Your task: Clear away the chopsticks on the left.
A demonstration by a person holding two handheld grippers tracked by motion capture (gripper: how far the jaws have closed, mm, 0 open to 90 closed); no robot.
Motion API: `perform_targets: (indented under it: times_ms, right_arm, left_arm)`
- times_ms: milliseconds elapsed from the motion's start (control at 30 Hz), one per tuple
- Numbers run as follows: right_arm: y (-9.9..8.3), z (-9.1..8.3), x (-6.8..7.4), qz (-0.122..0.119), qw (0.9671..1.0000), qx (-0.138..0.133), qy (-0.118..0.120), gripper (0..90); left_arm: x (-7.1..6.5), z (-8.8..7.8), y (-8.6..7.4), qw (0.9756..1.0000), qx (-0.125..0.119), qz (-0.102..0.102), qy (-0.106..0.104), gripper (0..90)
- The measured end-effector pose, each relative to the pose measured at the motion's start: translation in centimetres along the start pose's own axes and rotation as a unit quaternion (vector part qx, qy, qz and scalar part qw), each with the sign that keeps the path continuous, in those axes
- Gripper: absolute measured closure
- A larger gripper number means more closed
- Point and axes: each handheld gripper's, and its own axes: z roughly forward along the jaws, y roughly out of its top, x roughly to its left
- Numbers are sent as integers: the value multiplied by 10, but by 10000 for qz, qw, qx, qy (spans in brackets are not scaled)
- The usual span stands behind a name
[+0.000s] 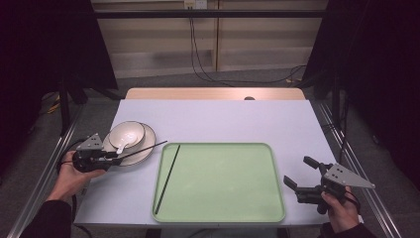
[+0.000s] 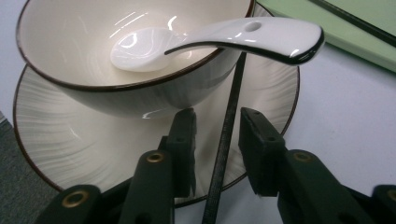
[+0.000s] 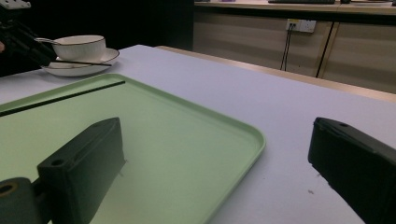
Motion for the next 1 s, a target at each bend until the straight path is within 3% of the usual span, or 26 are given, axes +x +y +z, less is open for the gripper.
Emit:
perform_targets:
  times_ms: [33,200,467,1000]
  right_arm:
    - [0,0,0,-12,10000,6,3,30]
    - [0,0,0,3,10000,1,-3,31]
    - [0,0,0,-8,10000,17,1,30]
    - [0,-1,0,10,10000,10,-17,30]
  left_arm:
    - [1,1,1,10000,44,69,-40,696]
    - [-1,5,4,9998,180,-21,-95,743]
    - [0,7,9,9985,394,224,-291,841]
    - [-3,0,10,9989,303,-37,-354,857]
